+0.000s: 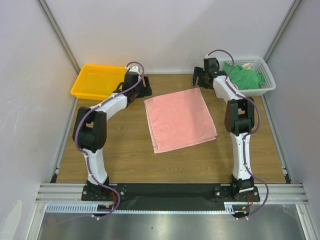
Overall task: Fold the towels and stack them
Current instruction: Fold the towel
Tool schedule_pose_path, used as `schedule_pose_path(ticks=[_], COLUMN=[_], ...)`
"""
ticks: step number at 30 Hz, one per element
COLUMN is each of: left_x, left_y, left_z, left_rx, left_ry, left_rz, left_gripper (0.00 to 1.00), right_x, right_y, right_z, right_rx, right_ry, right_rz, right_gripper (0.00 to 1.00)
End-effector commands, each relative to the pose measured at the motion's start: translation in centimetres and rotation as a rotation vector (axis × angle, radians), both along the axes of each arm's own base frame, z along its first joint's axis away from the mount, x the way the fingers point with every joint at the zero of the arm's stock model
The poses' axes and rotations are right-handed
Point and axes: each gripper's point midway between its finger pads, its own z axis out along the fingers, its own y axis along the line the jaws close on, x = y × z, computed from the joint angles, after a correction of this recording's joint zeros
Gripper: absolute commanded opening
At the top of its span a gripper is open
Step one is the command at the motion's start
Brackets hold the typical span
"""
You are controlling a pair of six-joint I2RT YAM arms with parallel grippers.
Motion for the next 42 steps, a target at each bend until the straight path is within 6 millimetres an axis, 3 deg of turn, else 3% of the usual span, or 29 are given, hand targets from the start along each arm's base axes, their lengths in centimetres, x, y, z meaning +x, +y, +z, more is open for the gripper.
schedule_pose_path(ticks=[1, 2, 4, 5, 6, 7, 8, 9, 10, 11, 12, 13, 15, 16, 17, 21, 23, 28, 31, 33, 34, 36, 42], left_x=[1.0, 0.5, -1.3, -3.0, -4.3, -6.0, -8.7, -9.5, -11.3, -13.3, -14.7, -16.1, -18.7, -19.4, -20.5, -21.8, -22.3, -24.4, -26.1, -26.8, -27.6, -28.3, -29.2], left_y=[-0.6, -0.7, -1.9, -3.2, -3.9, -4.3, -5.3, -6.2, -6.3, -8.0, -8.4, -9.0, -10.9, -11.7, -12.8, -14.1, -13.8, -11.9, -11.5, -11.4, -10.4, -9.6, -8.1], left_z=[7.3, 8.3, 8.9, 10.8, 10.8, 9.5, 8.8, 10.4, 8.2, 7.8, 8.5, 6.7, 5.5, 4.8, 4.3, 1.9, 0.1, -3.6, -4.6, -4.5, -5.6, -5.8, -5.3], left_rx=[0.012, 0.009, 0.018, 0.024, 0.027, 0.036, 0.033, 0.007, 0.017, -0.019, -0.047, -0.061, -0.092, -0.103, -0.109, -0.090, -0.074, -0.070, -0.090, -0.122, -0.098, -0.124, -0.187], left_ry=[-0.139, -0.151, -0.153, -0.183, -0.179, -0.150, -0.132, -0.161, -0.124, -0.114, -0.134, -0.122, -0.094, -0.090, -0.075, -0.033, 0.009, 0.099, 0.128, 0.130, 0.158, 0.166, 0.155], left_rz=[-0.063, -0.070, -0.097, -0.107, -0.115, -0.121, -0.116, -0.115, -0.110, -0.124, -0.127, -0.148, -0.177, -0.197, -0.225, -0.228, -0.200, -0.112, -0.088, -0.057, -0.044, -0.015, 0.016], left_gripper=[0.83, 0.83, 0.83, 0.83, 0.82, 0.82, 0.81, 0.81, 0.81, 0.80, 0.77, 0.76, 0.72, 0.71, 0.67, 0.62, 0.61, 0.61, 0.61, 0.59, 0.59, 0.58, 0.57], right_x=[0.5, -0.4, -1.9, -3.5, -4.4, -5.3, -7.1, -8.0, -9.2, -10.1, -12.3, -13.3, -15.1, -16.8, -17.4, -19.9, -20.3, -20.9, -21.5, -22.0, -22.3, -23.1, -25.1], right_y=[0.9, 1.0, 1.2, 1.2, 1.6, 1.8, 1.6, 1.4, 1.1, 1.2, 0.7, 0.5, 0.1, -0.4, -0.6, -1.3, -1.8, -1.2, -1.3, -1.6, -1.7, -1.7, -0.7], right_z=[5.9, 7.6, 8.5, 9.5, 9.7, 10.2, 9.7, 9.7, 8.8, 8.4, 7.0, 6.4, 5.2, 4.0, 3.3, 0.5, -0.7, -2.6, -4.1, -5.1, -5.3, -6.1, -7.3], right_rx=[0.058, 0.068, 0.096, 0.112, 0.139, 0.154, 0.161, 0.160, 0.162, 0.166, 0.168, 0.169, 0.168, 0.160, 0.159, 0.143, 0.116, 0.039, 0.013, -0.001, -0.007, -0.014, -0.048], right_ry=[-0.122, -0.148, -0.154, -0.177, -0.180, -0.189, -0.172, -0.164, -0.136, -0.130, -0.094, -0.080, -0.058, -0.030, -0.026, 0.016, 0.033, 0.066, 0.101, 0.125, 0.133, 0.154, 0.191], right_rz=[0.083, 0.093, 0.107, 0.117, 0.137, 0.146, 0.150, 0.144, 0.133, 0.134, 0.123, 0.115, 0.097, 0.083, 0.076, 0.027, 0.000, -0.012, -0.032, -0.043, -0.048, -0.050, -0.026], right_gripper=[0.91, 0.92, 0.92, 0.92, 0.92, 0.92, 0.91, 0.91, 0.91, 0.90, 0.90, 0.90, 0.89, 0.88, 0.86, 0.74, 0.62, 0.49, 0.44, 0.43, 0.43, 0.40, 0.37])
